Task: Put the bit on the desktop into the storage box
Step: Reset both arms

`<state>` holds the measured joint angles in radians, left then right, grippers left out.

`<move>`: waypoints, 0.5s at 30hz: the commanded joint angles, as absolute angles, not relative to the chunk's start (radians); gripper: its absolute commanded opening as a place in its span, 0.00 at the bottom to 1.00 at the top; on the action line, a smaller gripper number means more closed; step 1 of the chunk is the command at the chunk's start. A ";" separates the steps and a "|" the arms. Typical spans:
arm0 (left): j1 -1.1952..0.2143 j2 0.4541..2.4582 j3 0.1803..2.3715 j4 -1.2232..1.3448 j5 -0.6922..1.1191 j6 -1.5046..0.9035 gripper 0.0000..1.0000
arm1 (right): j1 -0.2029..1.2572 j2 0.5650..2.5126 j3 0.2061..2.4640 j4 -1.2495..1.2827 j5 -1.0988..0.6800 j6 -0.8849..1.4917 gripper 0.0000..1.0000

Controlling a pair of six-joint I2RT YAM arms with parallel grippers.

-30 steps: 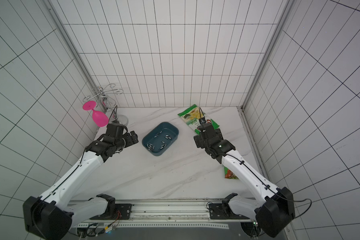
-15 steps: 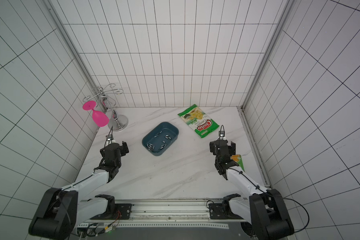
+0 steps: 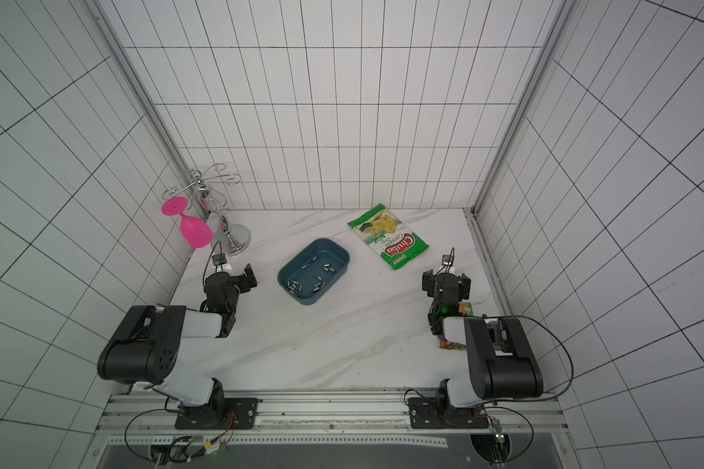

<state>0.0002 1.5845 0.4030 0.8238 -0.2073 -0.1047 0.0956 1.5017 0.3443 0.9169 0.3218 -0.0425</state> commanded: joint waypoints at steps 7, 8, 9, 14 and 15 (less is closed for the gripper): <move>0.009 1.569 0.443 0.799 -0.141 -0.095 0.98 | 0.049 1.532 0.407 0.858 0.292 0.047 0.99; 0.009 1.567 0.446 0.790 -0.143 -0.096 0.98 | 0.044 1.546 0.404 0.888 0.284 0.049 0.99; 0.009 1.561 0.452 0.767 -0.143 -0.097 0.98 | 0.042 1.536 0.397 0.875 0.283 0.048 0.99; 0.009 1.560 0.453 0.762 -0.143 -0.097 0.98 | 0.043 1.535 0.398 0.875 0.282 0.046 0.99; 0.009 1.560 0.454 0.762 -0.144 -0.098 0.98 | 0.043 1.538 0.400 0.873 0.281 0.046 0.99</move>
